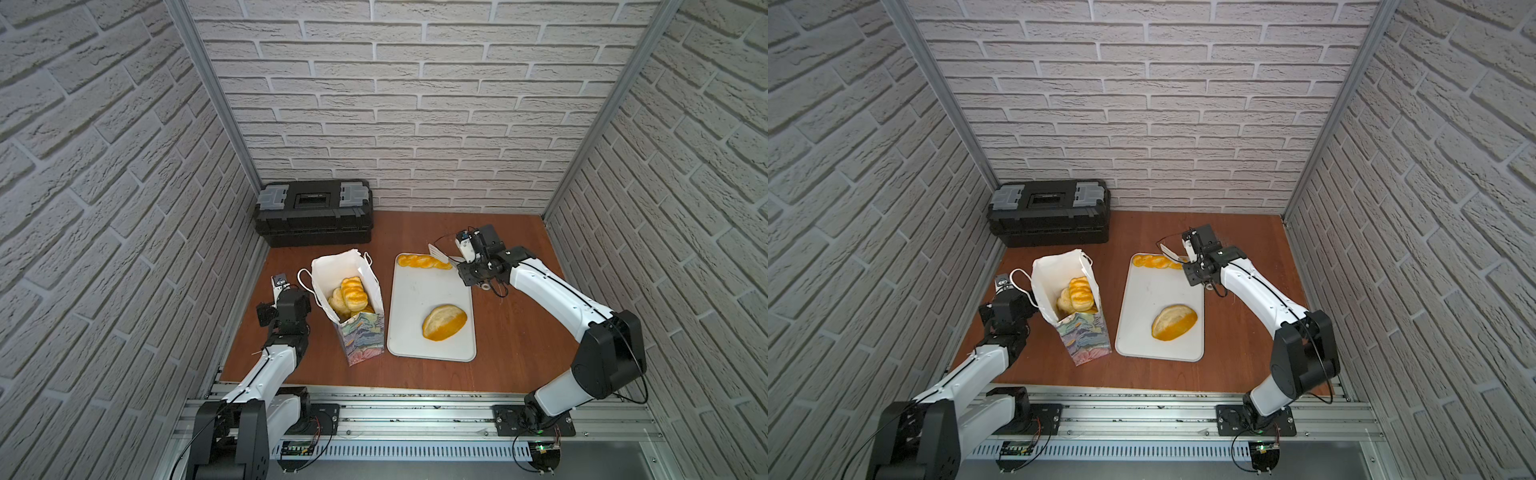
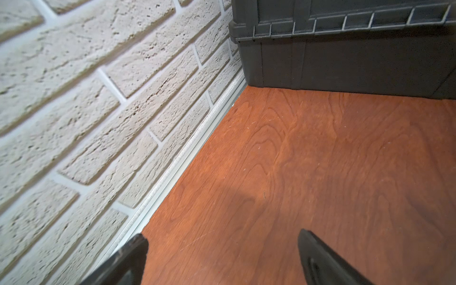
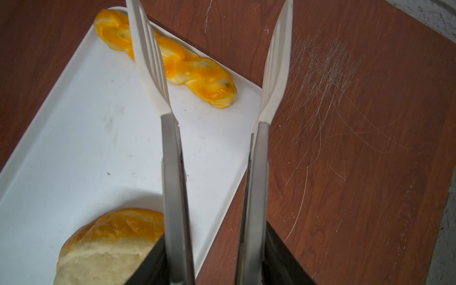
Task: Pack bread into a paper bag
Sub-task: Pick up the fake bread from the plate.
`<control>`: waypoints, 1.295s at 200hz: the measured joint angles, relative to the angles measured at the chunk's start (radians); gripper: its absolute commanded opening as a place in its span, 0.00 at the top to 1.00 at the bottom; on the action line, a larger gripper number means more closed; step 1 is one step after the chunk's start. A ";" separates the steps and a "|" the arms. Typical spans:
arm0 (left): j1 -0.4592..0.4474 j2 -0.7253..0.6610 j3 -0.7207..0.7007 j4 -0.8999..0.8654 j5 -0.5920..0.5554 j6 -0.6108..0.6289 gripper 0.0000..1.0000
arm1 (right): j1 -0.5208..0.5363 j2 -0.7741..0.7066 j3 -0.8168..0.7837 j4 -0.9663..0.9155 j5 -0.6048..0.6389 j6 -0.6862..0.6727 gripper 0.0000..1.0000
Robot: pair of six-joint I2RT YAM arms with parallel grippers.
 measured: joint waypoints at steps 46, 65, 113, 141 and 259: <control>0.000 -0.001 0.000 0.000 0.000 0.000 0.02 | -0.017 0.112 0.000 0.050 -0.019 -0.006 0.50; 0.000 -0.001 0.000 0.000 0.000 0.000 0.02 | -0.019 0.136 -0.006 0.063 -0.030 -0.006 0.50; 0.000 -0.001 0.000 0.001 0.000 0.001 0.02 | -0.023 0.144 -0.031 0.079 -0.045 -0.006 0.51; 0.000 -0.001 0.000 0.001 0.000 0.001 0.02 | -0.026 0.159 -0.031 0.071 -0.071 -0.005 0.52; 0.000 -0.001 0.000 0.001 0.000 0.003 0.02 | 0.027 0.109 -0.089 0.012 -0.214 0.032 0.54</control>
